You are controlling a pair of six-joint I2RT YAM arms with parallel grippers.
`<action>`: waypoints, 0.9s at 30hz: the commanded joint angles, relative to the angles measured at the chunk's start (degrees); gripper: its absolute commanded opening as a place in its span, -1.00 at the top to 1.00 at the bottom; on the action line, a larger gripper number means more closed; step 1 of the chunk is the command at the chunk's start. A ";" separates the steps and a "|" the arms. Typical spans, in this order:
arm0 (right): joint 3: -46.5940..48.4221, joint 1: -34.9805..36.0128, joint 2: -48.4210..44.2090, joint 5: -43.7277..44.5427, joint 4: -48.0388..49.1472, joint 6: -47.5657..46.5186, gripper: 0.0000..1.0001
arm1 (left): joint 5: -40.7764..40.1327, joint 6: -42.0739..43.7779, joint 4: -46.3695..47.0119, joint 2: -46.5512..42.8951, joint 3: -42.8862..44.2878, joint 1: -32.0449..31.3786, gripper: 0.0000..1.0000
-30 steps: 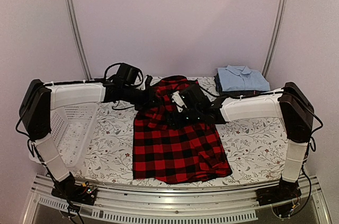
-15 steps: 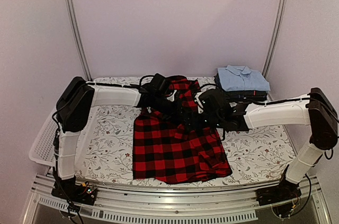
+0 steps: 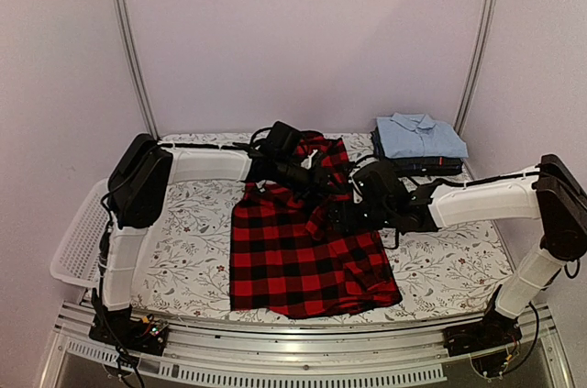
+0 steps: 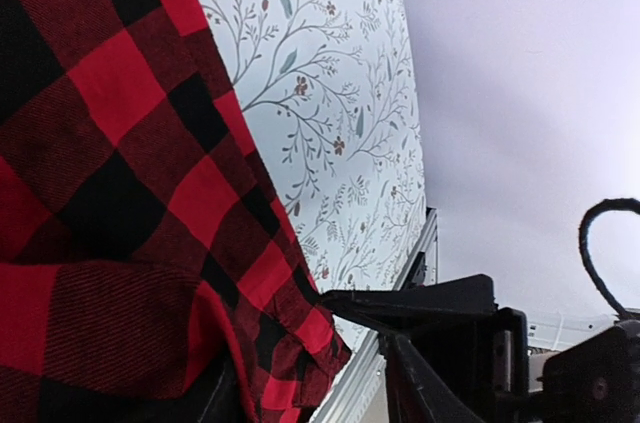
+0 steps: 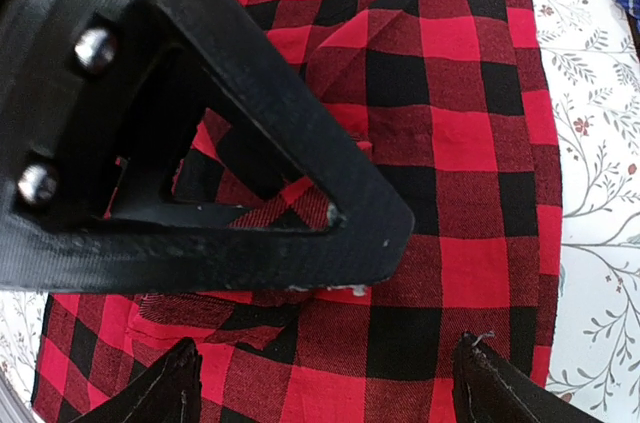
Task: Fold and stack the long sleeve shirts
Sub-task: Place the sleeve of the 1/3-folded shirt.
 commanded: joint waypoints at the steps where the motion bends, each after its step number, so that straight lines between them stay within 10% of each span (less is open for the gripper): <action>1: -1.98 -0.03 -4.01 2.68 -0.33 2.52 -0.69 | 5.49 -5.56 7.27 1.58 -0.36 -0.82 0.05; 9: -3.60 -0.19 -7.56 2.41 -3.18 4.77 -0.70 | 8.26 -15.74 19.42 7.28 -0.09 -2.95 -0.01; 27: -4.60 -0.12 -4.86 -3.92 -2.72 8.22 -0.64 | 5.98 -8.78 13.20 3.88 1.98 -1.32 -0.12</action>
